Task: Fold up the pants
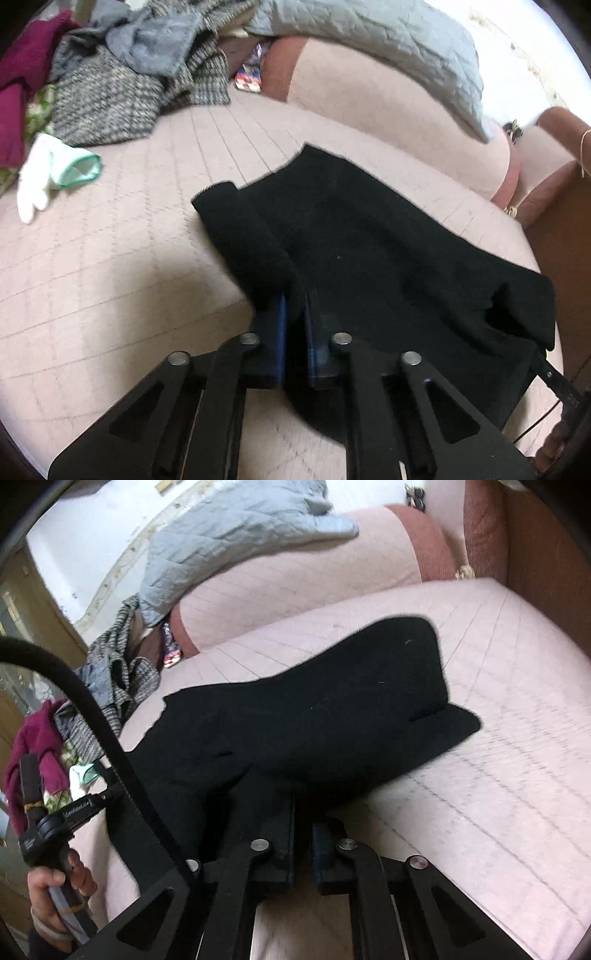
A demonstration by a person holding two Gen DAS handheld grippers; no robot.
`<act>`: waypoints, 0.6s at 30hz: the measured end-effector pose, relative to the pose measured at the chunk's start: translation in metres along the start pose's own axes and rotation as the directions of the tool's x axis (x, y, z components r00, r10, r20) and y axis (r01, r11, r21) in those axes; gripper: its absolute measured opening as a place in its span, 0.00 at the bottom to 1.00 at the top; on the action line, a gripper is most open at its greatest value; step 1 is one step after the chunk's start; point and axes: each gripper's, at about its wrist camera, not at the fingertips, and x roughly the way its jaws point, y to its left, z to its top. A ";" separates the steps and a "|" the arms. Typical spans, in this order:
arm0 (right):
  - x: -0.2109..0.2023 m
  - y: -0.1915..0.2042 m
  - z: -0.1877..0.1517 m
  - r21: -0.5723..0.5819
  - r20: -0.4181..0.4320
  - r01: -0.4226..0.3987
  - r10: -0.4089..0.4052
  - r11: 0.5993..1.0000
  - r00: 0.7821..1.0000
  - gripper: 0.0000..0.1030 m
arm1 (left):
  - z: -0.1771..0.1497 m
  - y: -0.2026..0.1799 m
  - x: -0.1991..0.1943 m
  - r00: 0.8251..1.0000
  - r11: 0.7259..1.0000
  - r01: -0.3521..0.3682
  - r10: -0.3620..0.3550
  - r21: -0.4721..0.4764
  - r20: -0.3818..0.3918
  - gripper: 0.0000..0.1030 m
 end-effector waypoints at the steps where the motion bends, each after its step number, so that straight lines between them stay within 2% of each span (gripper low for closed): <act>1: -0.010 0.000 -0.001 -0.010 0.012 0.006 -0.005 1.000 1.000 0.05 | -0.002 0.002 -0.010 1.000 1.000 -0.002 0.002 -0.004 0.019 0.04; 4: -0.035 -0.001 -0.008 -0.030 0.034 0.011 -0.010 0.999 0.999 0.00 | -0.006 0.012 -0.027 0.999 0.999 0.021 -0.020 -0.028 0.032 0.04; 7: -0.059 -0.003 -0.016 -0.046 0.057 0.012 -0.010 0.999 0.998 0.00 | -0.012 0.015 -0.029 1.000 0.999 0.029 -0.029 -0.028 0.008 0.04; 9: -0.063 -0.005 -0.019 -0.051 0.044 0.029 -0.027 0.998 0.999 0.00 | -0.016 0.019 -0.024 0.999 0.997 0.038 -0.040 -0.064 -0.023 0.04; 12: -0.054 -0.019 -0.019 0.038 0.008 0.035 -0.036 0.999 0.999 0.05 | -0.018 0.030 -0.020 0.995 0.986 0.066 -0.077 -0.154 -0.064 0.05; 13: -0.051 -0.025 -0.020 0.080 -0.009 0.022 -0.021 0.997 1.000 0.14 | -0.019 0.033 -0.020 0.993 0.980 0.082 -0.095 -0.180 -0.068 0.06; 14: -0.048 -0.031 -0.022 0.120 -0.015 -0.001 0.003 0.993 1.000 0.29 | -0.019 0.036 -0.019 0.992 0.977 0.090 -0.106 -0.194 -0.072 0.09; 16: -0.044 -0.035 -0.026 0.155 -0.011 -0.019 0.021 0.988 1.000 0.49 | -0.020 0.039 -0.016 0.990 0.974 0.086 -0.107 -0.209 -0.093 0.16; 18: -0.039 -0.035 -0.028 0.160 -0.009 -0.027 0.029 0.987 1.000 0.49 | -0.020 0.040 -0.011 0.988 0.975 0.076 -0.102 -0.209 -0.115 0.17</act>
